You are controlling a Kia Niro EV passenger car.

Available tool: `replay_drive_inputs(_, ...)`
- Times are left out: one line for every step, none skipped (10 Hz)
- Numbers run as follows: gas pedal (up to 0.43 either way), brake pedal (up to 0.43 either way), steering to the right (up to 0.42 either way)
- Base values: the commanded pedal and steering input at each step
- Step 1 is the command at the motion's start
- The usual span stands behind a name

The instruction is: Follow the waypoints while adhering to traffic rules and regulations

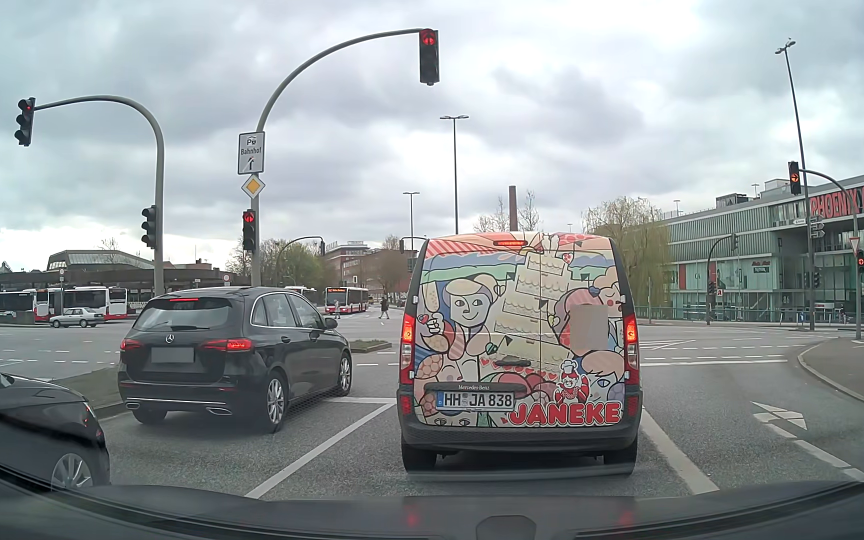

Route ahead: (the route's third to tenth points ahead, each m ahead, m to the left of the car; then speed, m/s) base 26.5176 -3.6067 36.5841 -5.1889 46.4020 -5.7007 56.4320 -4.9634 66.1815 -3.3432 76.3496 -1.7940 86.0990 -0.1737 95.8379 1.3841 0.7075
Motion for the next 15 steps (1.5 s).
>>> replay_drive_inputs(0.0, 0.22, 0.059)
replay_drive_inputs(0.0, 0.232, 0.059)
replay_drive_inputs(0.0, 0.232, 0.059)
replay_drive_inputs(0.0, 0.232, 0.059)
replay_drive_inputs(0.0, 0.232, 0.059)
replay_drive_inputs(0.0, 0.226, 0.059)
replay_drive_inputs(0.0, 0.22, 0.06)
replay_drive_inputs(0.0, 0.213, 0.06)
replay_drive_inputs(0.0, 0.207, 0.061)
replay_drive_inputs(0.0, 0.201, 0.061)
replay_drive_inputs(0.0, 0.207, 0.061)
replay_drive_inputs(0.0, 0.226, 0.062)
replay_drive_inputs(0.0, 0.232, 0.062)
replay_drive_inputs(0.0, 0.238, 0.057)
replay_drive_inputs(0.0, 0.238, 0.056)
